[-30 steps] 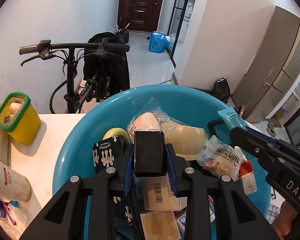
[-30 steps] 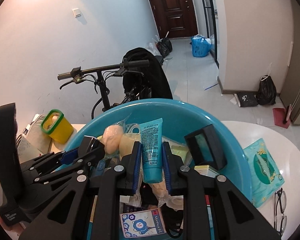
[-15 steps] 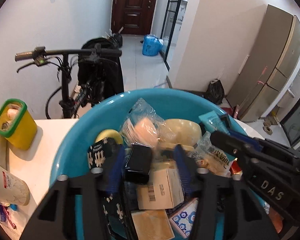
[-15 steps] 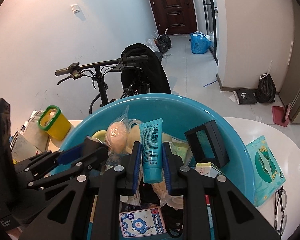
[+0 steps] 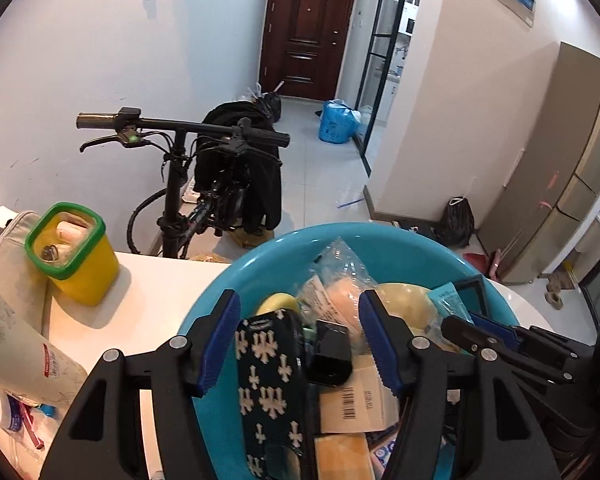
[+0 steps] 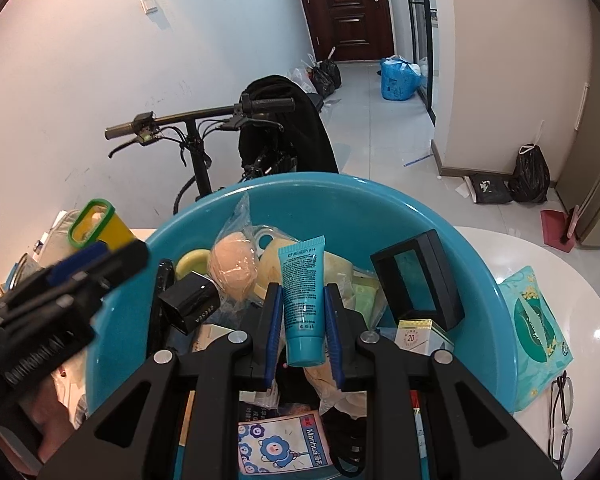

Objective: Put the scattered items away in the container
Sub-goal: 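Open the left tool to release the black case while the right tool releases the teal tube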

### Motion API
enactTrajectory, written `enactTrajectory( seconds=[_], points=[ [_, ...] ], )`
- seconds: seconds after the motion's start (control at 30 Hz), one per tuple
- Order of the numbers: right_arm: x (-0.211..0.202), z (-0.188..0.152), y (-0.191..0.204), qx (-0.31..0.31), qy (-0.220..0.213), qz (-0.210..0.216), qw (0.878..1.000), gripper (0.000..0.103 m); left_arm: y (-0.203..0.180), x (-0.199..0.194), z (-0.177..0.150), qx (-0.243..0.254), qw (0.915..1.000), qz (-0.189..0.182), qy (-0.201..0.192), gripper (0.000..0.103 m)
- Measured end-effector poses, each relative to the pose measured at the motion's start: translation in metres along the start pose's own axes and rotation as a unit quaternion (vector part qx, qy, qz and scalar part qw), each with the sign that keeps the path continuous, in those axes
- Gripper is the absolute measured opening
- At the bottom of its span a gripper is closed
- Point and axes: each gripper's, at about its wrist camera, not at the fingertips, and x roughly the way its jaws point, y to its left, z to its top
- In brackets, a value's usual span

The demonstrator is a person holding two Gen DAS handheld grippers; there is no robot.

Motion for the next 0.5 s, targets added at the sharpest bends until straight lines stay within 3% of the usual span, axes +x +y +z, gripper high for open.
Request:
enactTrajectory(
  seconds=[0.5],
  points=[
    [0.012,-0.003,0.003,-0.001,0.010,-0.023,1.000,0.020,0.002,0.009,-0.002,-0.006,0.9999,-0.009,0.013,0.064]
  ],
)
